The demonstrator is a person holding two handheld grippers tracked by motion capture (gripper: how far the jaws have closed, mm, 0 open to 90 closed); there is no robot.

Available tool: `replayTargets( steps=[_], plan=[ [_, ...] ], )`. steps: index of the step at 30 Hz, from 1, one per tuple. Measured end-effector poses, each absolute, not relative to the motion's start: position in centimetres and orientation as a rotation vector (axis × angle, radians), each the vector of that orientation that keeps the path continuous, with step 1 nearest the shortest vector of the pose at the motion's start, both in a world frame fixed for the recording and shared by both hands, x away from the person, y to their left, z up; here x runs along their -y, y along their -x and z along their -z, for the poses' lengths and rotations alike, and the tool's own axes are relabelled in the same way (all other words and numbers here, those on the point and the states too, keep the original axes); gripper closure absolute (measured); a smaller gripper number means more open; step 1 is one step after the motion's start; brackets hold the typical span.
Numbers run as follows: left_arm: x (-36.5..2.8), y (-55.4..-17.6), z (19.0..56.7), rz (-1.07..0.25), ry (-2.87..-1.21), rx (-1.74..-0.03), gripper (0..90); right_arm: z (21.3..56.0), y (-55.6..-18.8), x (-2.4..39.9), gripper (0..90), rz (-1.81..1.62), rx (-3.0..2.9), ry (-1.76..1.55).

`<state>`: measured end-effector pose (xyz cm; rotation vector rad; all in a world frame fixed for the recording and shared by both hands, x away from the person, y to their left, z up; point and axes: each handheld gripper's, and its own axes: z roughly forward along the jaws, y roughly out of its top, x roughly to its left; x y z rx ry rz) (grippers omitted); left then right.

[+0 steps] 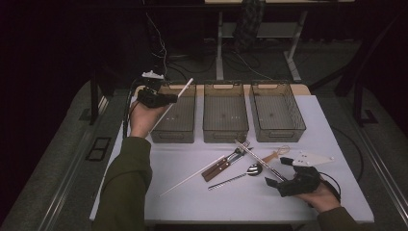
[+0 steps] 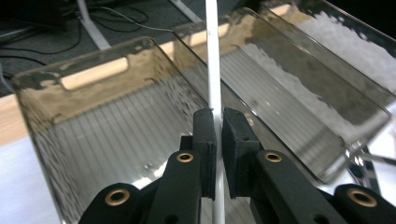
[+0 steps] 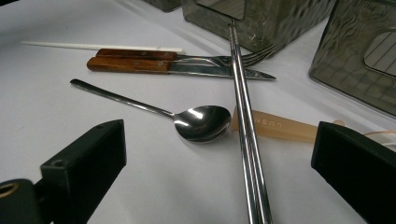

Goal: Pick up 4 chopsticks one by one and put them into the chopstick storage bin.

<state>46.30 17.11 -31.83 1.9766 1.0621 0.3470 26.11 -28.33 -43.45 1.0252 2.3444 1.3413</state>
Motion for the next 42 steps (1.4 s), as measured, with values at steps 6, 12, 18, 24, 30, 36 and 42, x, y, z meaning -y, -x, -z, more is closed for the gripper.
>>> replayTargets(
  steps=[6, 12, 18, 24, 30, 36, 42],
  plan=[
    [-17.0, -48.0, 31.8, -0.37, -1.969, -1.108, 83.7, 43.4, -26.1, 28.3, 2.7, -1.348, -2.347, -1.019],
    [-16.3, -49.5, 32.4, -0.393, -1.988, -1.104, 83.7, 43.4, -26.0, 28.3, 2.7, -1.348, -2.351, -1.014],
    [-15.7, -51.1, 34.0, -0.378, -1.989, -1.131, 83.7, 43.3, -25.9, 28.3, 2.7, -1.354, -2.35, -1.004],
    [-15.4, -52.0, 35.4, -0.379, -2.024, -1.165, 83.7, 43.3, -25.9, 28.3, 2.7, -1.358, -2.355, -1.002],
    [-15.2, -52.4, 36.1, -0.397, -2.057, -1.177, 83.7, 43.2, -25.8, 28.2, 2.7, -1.362, -2.353, -0.995],
    [-14.8, -52.7, 37.2, -0.37, -2.092, -1.193, 83.6, 43.1, -25.8, 28.3, 2.7, -1.37, -2.345, -0.996],
    [-14.3, -52.8, 38.0, -0.379, -2.157, -1.213, 83.6, 43.1, -25.7, 28.3, 2.7, -1.375, -2.347, -0.993]
  ],
)
